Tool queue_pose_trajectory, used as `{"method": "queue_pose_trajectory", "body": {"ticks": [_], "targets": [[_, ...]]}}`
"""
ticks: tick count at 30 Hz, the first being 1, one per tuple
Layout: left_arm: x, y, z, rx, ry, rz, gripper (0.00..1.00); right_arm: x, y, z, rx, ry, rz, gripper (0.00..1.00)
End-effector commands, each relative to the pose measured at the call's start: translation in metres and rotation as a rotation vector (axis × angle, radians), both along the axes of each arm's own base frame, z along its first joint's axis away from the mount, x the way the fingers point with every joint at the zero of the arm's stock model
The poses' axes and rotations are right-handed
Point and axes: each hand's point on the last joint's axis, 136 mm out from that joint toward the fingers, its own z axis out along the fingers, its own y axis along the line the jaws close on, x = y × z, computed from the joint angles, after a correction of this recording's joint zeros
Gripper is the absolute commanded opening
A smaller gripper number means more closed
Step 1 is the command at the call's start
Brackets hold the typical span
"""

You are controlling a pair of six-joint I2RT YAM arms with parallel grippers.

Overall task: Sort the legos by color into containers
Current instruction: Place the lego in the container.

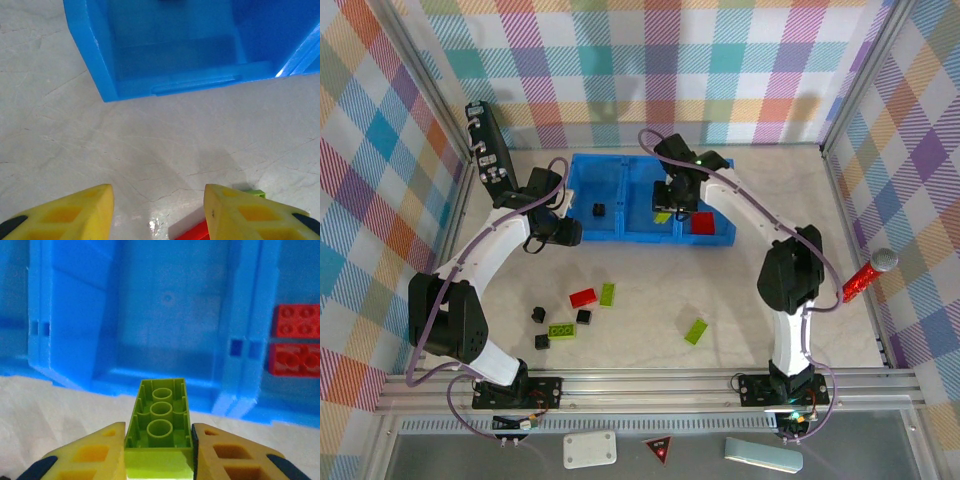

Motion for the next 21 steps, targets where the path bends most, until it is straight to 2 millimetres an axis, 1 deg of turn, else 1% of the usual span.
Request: {"method": "queue_pose_trajectory", "body": {"ticks": [1, 4, 5, 6, 7, 10, 12, 14, 17, 21], "targets": [[0.0, 0.0, 0.003, -0.021, 0.011, 0.005, 0.5, 0.022, 0.016, -0.007, 0.01, -0.055, 0.013, 0.29], [0.0, 0.0, 0.003, -0.023, 0.01, 0.005, 0.5, 0.044, 0.027, -0.015, 0.013, -0.1, 0.015, 0.29], [-0.001, 0.0, 0.003, -0.023, 0.012, 0.005, 0.51, 0.052, 0.029, -0.02, 0.003, -0.113, 0.009, 0.28], [-0.001, 0.0, 0.003, -0.023, 0.011, 0.005, 0.5, 0.061, 0.031, -0.019, -0.003, -0.138, 0.004, 0.28], [-0.001, 0.0, 0.003, -0.024, 0.01, 0.005, 0.5, 0.067, 0.032, -0.025, -0.018, -0.145, 0.003, 0.28], [-0.001, 0.0, 0.002, -0.022, 0.013, 0.005, 0.5, 0.092, 0.038, -0.028, -0.037, -0.21, -0.008, 0.27], [0.0, 0.0, 0.001, -0.021, 0.015, 0.005, 0.51, 0.106, 0.042, -0.037, -0.049, -0.24, -0.017, 0.27], [-0.001, 0.0, 0.001, -0.022, 0.016, 0.006, 0.5, 0.118, 0.045, -0.039, -0.057, -0.27, -0.024, 0.27], [-0.001, 0.0, 0.001, -0.021, 0.015, 0.007, 0.5, 0.134, 0.048, -0.049, -0.064, -0.3, -0.035, 0.27], [-0.001, 0.001, 0.0, -0.016, 0.019, 0.009, 0.51, 0.147, 0.053, -0.062, -0.052, -0.304, -0.047, 0.27]]}}
